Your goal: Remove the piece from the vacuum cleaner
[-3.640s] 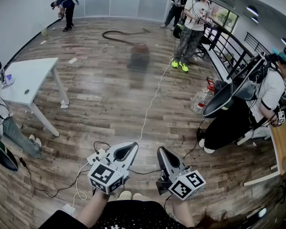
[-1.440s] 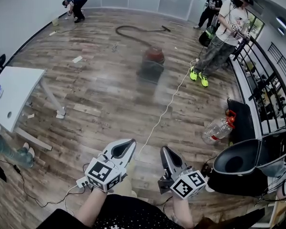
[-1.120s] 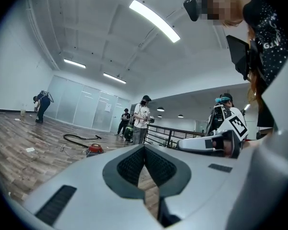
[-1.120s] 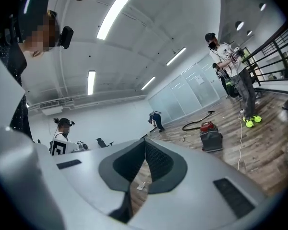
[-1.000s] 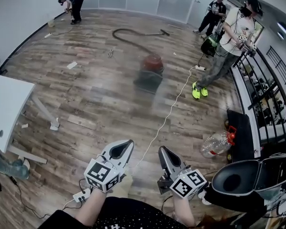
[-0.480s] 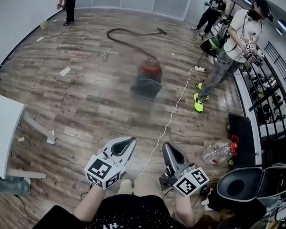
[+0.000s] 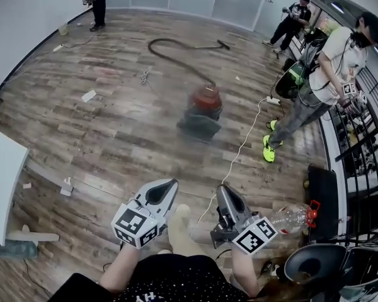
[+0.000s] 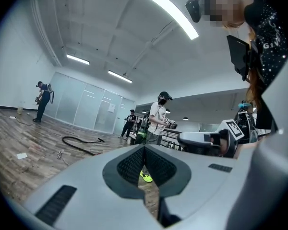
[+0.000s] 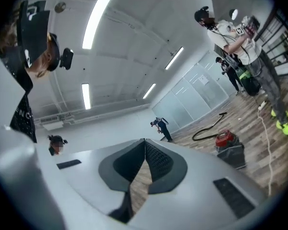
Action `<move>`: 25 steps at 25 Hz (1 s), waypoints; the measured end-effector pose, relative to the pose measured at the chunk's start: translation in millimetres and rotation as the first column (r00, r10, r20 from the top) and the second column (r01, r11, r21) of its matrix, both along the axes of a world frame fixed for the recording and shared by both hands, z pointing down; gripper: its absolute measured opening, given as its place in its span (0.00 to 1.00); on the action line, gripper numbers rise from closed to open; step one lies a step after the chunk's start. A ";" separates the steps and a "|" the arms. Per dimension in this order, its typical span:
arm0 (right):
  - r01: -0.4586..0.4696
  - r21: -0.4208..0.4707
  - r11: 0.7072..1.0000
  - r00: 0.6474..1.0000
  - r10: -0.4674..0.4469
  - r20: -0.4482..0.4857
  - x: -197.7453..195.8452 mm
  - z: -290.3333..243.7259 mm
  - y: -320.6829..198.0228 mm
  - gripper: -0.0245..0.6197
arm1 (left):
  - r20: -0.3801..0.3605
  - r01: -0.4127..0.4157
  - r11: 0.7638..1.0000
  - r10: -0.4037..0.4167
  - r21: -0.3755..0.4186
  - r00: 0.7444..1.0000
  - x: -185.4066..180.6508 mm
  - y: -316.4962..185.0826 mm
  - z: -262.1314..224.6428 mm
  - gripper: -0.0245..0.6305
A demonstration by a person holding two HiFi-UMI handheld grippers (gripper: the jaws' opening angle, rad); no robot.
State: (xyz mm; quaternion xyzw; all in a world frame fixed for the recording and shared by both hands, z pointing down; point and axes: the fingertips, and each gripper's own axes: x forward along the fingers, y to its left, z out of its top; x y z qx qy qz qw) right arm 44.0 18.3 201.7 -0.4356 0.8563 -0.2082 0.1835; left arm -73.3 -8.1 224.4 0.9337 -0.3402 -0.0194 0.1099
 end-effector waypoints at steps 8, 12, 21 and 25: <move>0.025 0.055 0.998 0.999 -0.026 0.018 38.1 -13.0 -124.0 0.06 | 0.021 0.003 1.000 -0.004 0.026 1.000 35.3 -127.7 -13.7 0.05; 0.001 0.084 0.996 1.000 -0.002 0.020 70.5 -24.1 -183.0 0.06 | 0.035 -0.002 0.999 0.000 0.051 0.999 57.5 -186.0 -23.5 0.05; -0.054 0.029 0.998 0.999 0.054 -0.009 114.3 -2.7 -241.4 0.06 | 0.047 0.002 0.999 -0.004 0.040 0.999 80.8 -251.7 -14.4 0.05; -0.088 -0.003 0.996 0.996 0.088 0.007 130.5 6.5 -255.0 0.06 | 0.071 0.004 1.000 -0.004 0.003 0.997 83.6 -273.2 -1.2 0.05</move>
